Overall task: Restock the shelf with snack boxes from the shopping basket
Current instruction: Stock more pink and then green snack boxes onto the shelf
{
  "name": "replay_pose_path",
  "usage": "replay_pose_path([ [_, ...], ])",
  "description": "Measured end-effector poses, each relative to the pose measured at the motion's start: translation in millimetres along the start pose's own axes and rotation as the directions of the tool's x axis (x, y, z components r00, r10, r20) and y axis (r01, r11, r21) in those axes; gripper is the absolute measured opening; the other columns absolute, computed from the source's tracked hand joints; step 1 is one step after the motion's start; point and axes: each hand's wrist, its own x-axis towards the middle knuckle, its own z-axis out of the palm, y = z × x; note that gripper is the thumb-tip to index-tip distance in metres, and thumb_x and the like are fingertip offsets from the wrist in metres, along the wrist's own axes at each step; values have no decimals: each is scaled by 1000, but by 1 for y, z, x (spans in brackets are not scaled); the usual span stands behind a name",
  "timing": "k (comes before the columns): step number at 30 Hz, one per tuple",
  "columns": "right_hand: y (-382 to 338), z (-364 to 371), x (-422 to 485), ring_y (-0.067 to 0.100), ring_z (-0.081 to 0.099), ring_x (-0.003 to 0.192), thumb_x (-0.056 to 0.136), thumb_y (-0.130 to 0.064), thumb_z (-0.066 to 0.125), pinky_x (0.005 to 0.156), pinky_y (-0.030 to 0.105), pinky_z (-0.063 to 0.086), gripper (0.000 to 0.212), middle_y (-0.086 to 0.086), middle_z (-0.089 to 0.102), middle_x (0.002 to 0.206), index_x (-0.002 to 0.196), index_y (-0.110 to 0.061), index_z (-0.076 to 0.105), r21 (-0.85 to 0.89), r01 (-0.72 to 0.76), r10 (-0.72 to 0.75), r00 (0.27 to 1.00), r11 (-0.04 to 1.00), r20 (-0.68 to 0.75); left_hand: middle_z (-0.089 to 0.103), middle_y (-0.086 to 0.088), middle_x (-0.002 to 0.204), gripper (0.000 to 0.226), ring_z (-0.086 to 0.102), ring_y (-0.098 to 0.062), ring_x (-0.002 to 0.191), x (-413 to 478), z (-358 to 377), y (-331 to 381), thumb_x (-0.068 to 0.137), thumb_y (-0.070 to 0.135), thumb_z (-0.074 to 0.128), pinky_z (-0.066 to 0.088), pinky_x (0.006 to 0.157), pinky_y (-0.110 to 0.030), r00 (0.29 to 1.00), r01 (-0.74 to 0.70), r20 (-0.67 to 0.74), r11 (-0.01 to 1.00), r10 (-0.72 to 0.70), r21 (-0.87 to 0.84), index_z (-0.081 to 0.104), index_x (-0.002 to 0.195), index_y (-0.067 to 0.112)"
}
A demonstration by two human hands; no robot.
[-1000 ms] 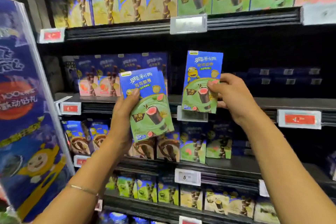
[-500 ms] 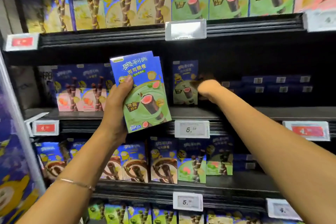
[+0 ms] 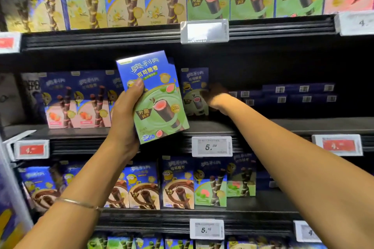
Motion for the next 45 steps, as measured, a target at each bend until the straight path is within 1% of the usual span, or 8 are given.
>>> replay_pose_path([
  [14, 2, -9, -16, 28, 63, 102, 97, -22, 65, 81, 35, 52, 35, 14, 68, 123, 129, -7, 63, 262, 8, -14, 1000, 965, 22, 79, -11, 108, 35, 78, -28, 92, 7, 5, -11, 91, 40, 60, 64, 77, -39, 999, 42, -5, 999, -42, 19, 72, 113, 15],
  [19, -6, -20, -37, 21, 56, 81, 97, -22, 62, 60, 27, 44, 21, 12, 65, 107, 111, -7, 64, 321, 11, 28, 993, 947, -116, 73, -20, 125, 67, 73, -40, 109, 4, 11, -12, 86, 44, 67, 61, 91, -49, 996, 79, -48, 997, -78, 20, 59, 137, 0],
  [21, -12, -28, -53, 26, 63, 90, 94, -24, 59, 67, 30, 54, 17, 12, 67, 105, 100, -9, 62, 508, 43, 59, 981, 860, -184, 72, -22, 127, 80, 71, -43, 113, 3, 15, -11, 79, 48, 73, 59, 95, -53, 996, 85, -40, 996, -84, 23, 56, 141, 0],
  [24, -27, -40, -89, 23, 69, 112, 80, -64, 65, 68, 33, 61, 65, 4, 71, 120, 124, -16, 64, 712, 18, -107, 991, 702, 80, 69, -27, 130, 80, 66, -49, 119, 4, 25, -11, 82, 44, 72, 51, 105, -65, 997, 69, -44, 997, -67, 41, 52, 142, -5],
  [26, -32, -41, -111, 13, 71, 108, 76, -71, 68, 77, 34, 61, 66, -8, 75, 114, 124, -26, 64, 644, 78, -259, 947, 761, 192, 68, -29, 129, 73, 65, -51, 119, 5, 30, -12, 87, 39, 68, 49, 105, -69, 997, 44, -66, 996, -39, 73, 51, 140, -7],
  [33, -31, -45, -134, 13, 76, 94, 87, -22, 79, 66, 31, 62, 38, 1, 78, 104, 121, -14, 63, 572, 245, -373, 921, 783, 116, 73, -16, 128, 83, 71, -41, 116, 7, 37, -9, 88, 76, 46, 55, 100, -59, 995, 89, -48, 985, -83, 146, 63, 135, 11],
  [36, -29, -50, -133, 21, 76, 97, 89, -15, 77, 73, 41, 64, 35, 7, 78, 104, 121, -7, 63, 678, 158, -323, 939, 718, 123, 81, -5, 109, 88, 79, -26, 99, 8, 37, -11, 82, 86, 42, 65, 73, -37, 994, 54, -107, 963, -27, 263, 68, 122, 11],
  [45, 12, -77, -114, 22, 76, 94, 89, -8, 75, 65, 36, 61, 32, 8, 78, 104, 120, -7, 66, 652, 68, -97, 995, 755, 8, 79, -4, 112, 51, 79, -20, 95, 20, 12, -16, 94, 39, 74, 65, 71, -33, 964, 39, -263, 956, 41, 292, 58, 132, 8],
])
